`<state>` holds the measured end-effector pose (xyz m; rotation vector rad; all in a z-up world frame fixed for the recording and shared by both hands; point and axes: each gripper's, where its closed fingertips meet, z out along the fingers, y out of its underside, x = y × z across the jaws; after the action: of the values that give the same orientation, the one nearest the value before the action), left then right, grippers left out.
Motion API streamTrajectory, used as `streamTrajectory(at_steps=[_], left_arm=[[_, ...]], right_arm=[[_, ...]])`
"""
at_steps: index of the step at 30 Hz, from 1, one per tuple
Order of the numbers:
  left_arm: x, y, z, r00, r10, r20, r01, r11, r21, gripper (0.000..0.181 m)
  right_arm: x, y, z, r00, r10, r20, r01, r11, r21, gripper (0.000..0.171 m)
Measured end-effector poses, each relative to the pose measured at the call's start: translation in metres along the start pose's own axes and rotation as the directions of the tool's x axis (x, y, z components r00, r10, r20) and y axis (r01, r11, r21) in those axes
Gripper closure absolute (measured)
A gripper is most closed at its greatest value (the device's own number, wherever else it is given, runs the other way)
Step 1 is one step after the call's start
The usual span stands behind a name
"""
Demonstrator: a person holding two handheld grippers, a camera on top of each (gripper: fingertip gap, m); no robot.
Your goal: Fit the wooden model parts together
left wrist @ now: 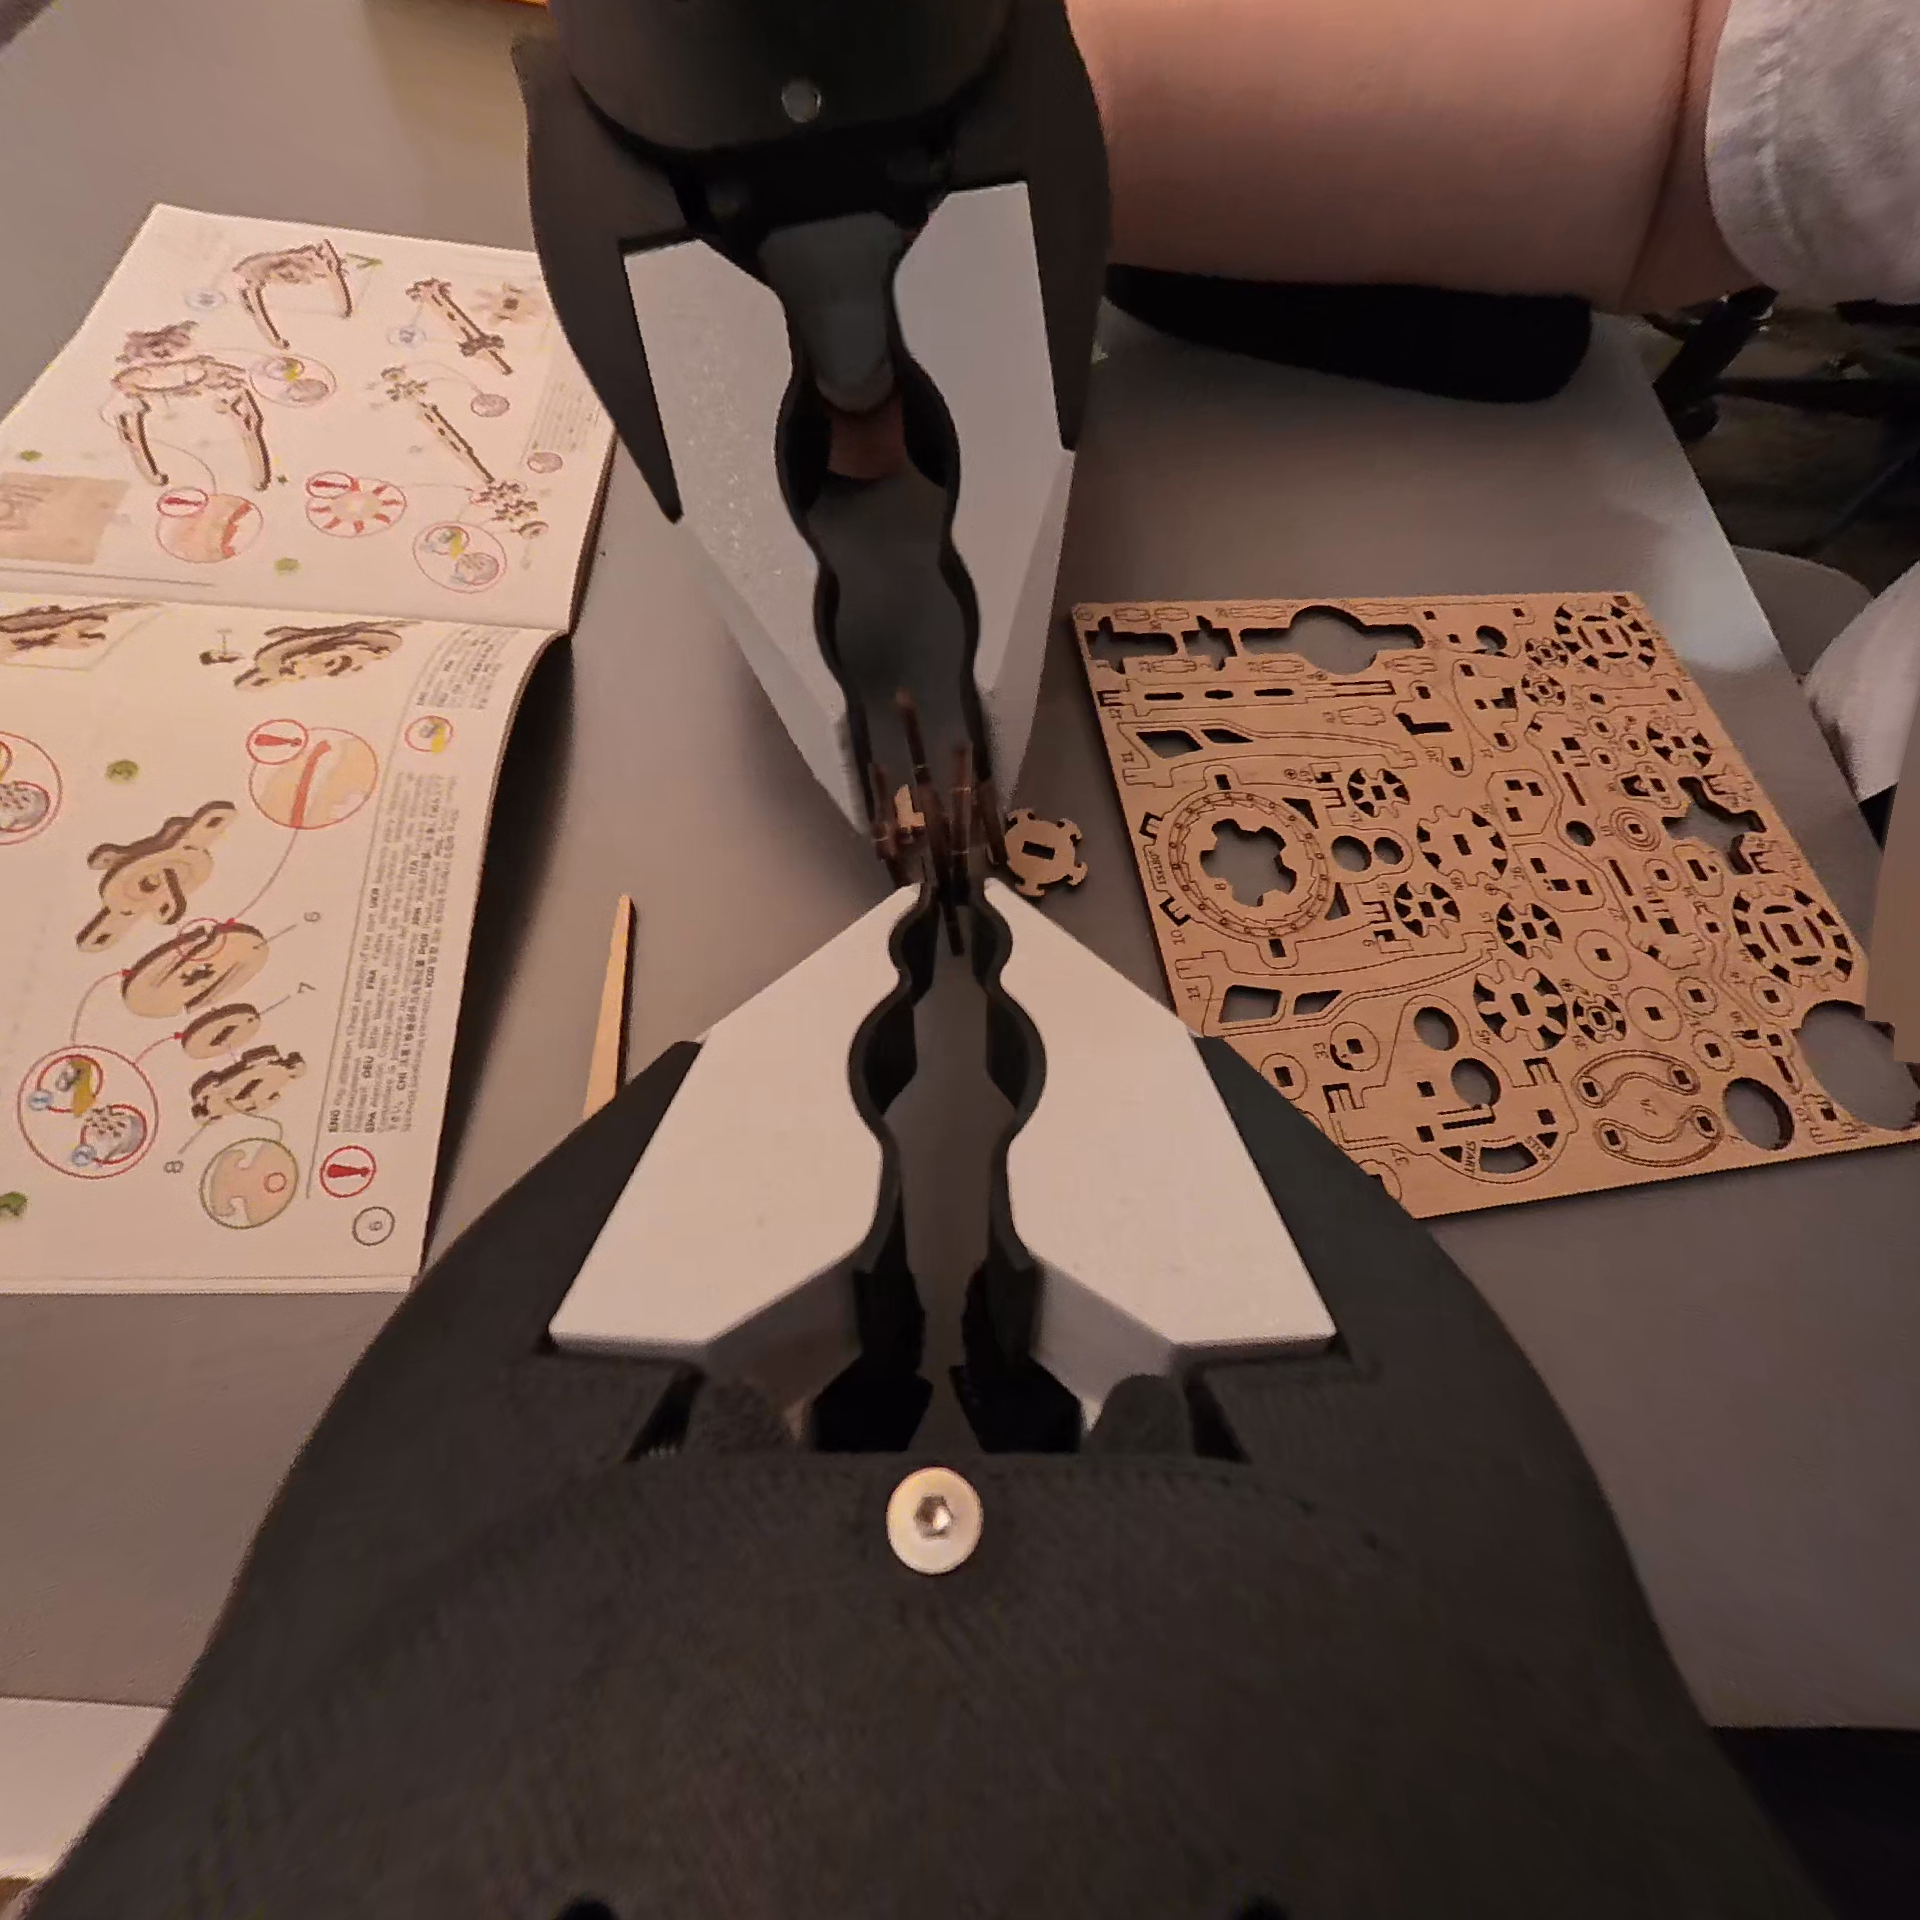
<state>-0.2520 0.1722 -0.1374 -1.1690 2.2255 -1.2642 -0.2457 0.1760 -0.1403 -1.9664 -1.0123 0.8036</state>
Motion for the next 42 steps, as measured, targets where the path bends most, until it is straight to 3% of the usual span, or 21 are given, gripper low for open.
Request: streamTrajectory(at_steps=[14, 19, 34, 38, 42], left_arm=[[-0.009, -0.030, -0.020, 0.991, 0.074, 0.114, -0.092, 0.983, 0.158, 0.177], [-0.008, -0.036, -0.023, 0.973, 0.155, 0.172, -0.184, 0.969, 0.167, 0.177], [-0.005, -0.041, -0.027, 0.965, 0.183, 0.190, -0.220, 0.956, 0.194, 0.177], [-0.007, -0.040, -0.026, 0.964, 0.179, 0.198, -0.217, 0.958, 0.186, 0.177], [-0.007, -0.039, -0.025, 0.963, 0.177, 0.201, -0.213, 0.961, 0.176, 0.177]], right_arm=[[0.004, -0.028, -0.015, 0.993, -0.076, -0.085, 0.088, 0.986, 0.144, 0.149], [0.003, -0.034, -0.019, 0.984, -0.135, -0.120, 0.154, 0.975, 0.160, 0.149], [0.000, -0.043, -0.027, 0.982, -0.149, -0.117, 0.172, 0.960, 0.222, 0.150], [-0.002, -0.043, -0.023, 0.992, -0.100, -0.077, 0.115, 0.967, 0.226, 0.135], [0.000, -0.043, -0.021, 0.993, -0.086, -0.083, 0.103, 0.970, 0.221, 0.134]])
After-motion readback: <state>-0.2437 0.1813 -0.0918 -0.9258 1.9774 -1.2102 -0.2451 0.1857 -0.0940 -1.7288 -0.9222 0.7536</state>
